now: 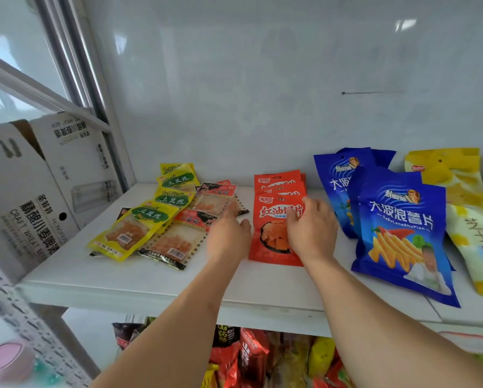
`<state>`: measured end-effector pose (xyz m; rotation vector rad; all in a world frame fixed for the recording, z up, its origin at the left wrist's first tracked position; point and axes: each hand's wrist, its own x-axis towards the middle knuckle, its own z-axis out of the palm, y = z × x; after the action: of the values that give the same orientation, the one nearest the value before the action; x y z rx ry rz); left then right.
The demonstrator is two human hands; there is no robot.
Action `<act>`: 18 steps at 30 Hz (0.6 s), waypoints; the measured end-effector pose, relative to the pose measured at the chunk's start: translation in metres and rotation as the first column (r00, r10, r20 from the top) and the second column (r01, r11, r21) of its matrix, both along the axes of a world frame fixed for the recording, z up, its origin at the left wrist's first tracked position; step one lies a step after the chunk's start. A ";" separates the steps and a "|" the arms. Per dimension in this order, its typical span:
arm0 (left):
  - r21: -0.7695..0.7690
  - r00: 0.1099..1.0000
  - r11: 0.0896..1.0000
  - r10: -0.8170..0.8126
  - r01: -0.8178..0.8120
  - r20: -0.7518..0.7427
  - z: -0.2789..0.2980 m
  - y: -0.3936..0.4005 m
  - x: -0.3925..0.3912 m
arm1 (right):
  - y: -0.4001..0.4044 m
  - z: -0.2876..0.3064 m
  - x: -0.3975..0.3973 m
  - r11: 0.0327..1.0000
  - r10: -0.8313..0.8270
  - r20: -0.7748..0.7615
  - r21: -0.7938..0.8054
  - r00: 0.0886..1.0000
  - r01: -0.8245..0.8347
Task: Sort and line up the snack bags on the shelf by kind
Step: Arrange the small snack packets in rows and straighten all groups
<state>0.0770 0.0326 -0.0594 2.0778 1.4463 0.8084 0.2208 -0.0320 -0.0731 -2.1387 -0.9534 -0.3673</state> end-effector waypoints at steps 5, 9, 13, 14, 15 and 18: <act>0.218 0.970 0.976 0.038 0.015 -0.239 0.001 0.016 -0.035 | 0.022 0.013 -0.027 0.992 0.121 0.138 0.024 0.983 -0.126; 0.339 0.896 0.939 0.101 0.058 -0.432 -0.005 0.039 -0.062 | 0.048 0.018 -0.051 0.976 0.209 0.190 0.020 0.959 -0.217; 0.307 0.843 0.943 0.057 0.130 -0.535 -0.012 0.067 -0.084 | 0.080 0.018 -0.078 0.963 0.270 0.158 -0.028 0.950 -0.269; 0.297 0.838 0.944 0.042 0.145 -0.543 -0.013 0.074 -0.089 | 0.088 0.018 -0.083 0.958 0.286 0.132 -0.063 0.949 -0.280; 0.290 0.834 0.944 0.028 0.160 -0.551 -0.014 0.081 -0.094 | 0.097 0.019 -0.089 0.953 0.296 0.101 -0.104 0.950 -0.285; 0.290 0.831 0.939 0.007 0.187 -0.556 -0.013 0.102 -0.108 | 0.120 0.016 -0.099 0.942 0.276 -0.021 -0.195 0.961 -0.274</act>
<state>-0.0312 0.1345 -0.0729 2.7888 1.5484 0.4449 0.1214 0.0882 -0.0569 -2.1377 -1.3204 -0.1455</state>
